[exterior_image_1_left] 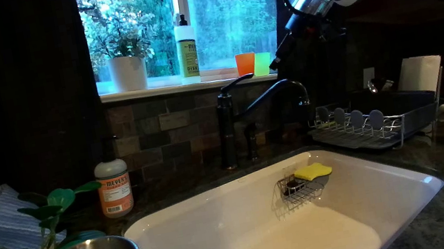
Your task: Pull the curtain on the right to the left.
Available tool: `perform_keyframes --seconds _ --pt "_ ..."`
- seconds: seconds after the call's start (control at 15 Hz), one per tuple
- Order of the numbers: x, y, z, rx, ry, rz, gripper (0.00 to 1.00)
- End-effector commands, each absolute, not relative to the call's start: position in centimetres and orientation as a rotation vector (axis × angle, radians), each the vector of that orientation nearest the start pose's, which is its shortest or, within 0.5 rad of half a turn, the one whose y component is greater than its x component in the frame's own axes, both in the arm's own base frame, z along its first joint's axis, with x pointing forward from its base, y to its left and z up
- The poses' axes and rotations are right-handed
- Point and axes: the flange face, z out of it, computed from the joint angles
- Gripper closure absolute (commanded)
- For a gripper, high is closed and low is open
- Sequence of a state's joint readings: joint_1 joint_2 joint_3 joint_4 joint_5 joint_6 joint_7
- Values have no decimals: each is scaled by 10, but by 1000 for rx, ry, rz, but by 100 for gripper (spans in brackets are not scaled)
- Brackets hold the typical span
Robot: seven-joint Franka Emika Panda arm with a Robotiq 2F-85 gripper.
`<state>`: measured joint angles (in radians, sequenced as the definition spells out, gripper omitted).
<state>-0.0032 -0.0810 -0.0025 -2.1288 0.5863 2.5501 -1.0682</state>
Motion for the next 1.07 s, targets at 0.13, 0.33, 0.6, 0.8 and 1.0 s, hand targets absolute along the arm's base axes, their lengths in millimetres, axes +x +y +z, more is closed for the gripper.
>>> perform_keyframes --seconds 0.13,0.33,0.6,0.8,1.0 --pt "526 -64 537 -2818 -915 -1071 0" --pt "517 -143 546 -2896 -692 -1286 0" --pt "526 -190 554 -2817 -464 -1520 0" --pt "543 -191 569 -2664 -426 -1614 0" --pt "546 -184 574 -2594 -435 -1586 0"
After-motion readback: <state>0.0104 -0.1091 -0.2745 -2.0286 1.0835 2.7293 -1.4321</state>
